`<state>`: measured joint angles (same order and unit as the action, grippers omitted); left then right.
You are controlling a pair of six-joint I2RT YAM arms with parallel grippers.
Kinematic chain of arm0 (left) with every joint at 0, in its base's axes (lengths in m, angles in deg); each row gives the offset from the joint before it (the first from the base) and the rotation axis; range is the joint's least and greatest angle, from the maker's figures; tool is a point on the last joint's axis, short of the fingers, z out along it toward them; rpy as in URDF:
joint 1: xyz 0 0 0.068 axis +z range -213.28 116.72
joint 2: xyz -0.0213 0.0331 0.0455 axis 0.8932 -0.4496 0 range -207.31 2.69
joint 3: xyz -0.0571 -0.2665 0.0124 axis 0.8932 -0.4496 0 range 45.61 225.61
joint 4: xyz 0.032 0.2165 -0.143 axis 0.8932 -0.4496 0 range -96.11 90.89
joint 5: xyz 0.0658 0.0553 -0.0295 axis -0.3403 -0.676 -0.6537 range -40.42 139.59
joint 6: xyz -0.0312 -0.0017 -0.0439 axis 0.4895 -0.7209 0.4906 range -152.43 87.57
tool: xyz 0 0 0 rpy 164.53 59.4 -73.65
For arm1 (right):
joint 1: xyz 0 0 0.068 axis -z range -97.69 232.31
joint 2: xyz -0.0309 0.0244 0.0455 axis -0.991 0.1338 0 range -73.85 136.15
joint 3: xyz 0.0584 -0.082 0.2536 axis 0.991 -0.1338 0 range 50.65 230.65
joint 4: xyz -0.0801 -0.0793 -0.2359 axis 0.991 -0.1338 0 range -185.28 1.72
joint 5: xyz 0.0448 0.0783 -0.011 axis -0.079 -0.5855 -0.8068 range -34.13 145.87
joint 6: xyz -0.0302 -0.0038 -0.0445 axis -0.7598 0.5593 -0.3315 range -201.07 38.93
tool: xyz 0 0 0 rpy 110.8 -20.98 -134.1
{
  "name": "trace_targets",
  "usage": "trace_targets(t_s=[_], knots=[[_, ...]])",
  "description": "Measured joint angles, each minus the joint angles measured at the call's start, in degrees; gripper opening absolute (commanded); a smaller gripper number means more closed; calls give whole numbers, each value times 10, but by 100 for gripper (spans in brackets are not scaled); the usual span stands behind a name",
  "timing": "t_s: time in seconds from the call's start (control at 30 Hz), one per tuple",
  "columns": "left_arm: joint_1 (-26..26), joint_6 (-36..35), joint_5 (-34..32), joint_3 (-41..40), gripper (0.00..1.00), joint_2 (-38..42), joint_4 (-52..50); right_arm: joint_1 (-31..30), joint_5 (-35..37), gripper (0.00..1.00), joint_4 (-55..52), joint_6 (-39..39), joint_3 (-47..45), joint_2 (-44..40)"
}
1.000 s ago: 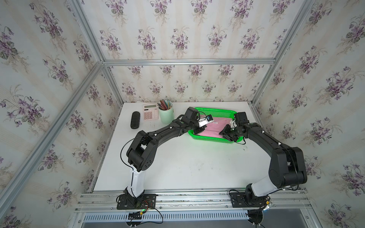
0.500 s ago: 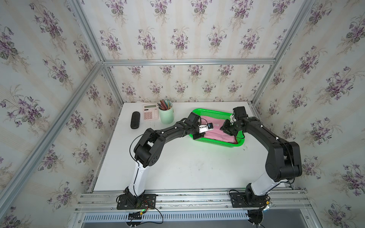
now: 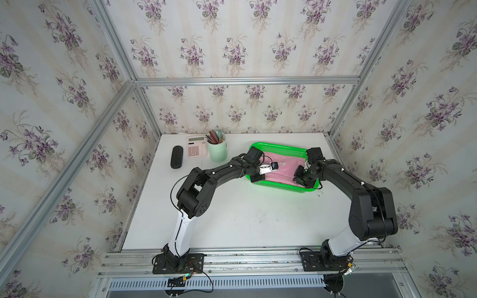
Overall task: Put the folded t-shirts into the basket
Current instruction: Place the T-shirt in the bin.
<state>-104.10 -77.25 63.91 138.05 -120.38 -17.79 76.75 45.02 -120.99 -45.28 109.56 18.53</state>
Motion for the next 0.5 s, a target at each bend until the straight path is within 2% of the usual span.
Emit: trace_targets(t_s=[0.2,0.3,0.47,0.5], knots=[[1,10,-13,3,0,0,-9,21,19,20,43,2,-35,0],[1,15,-20,4,0,2,-9,23,21,23,50,2,-34,-5],[4,32,-42,4,3,40,-41,25,42,39,22,5,-2,-50],[5,40,-44,2,4,62,-42,25,45,45,20,5,12,-72]])
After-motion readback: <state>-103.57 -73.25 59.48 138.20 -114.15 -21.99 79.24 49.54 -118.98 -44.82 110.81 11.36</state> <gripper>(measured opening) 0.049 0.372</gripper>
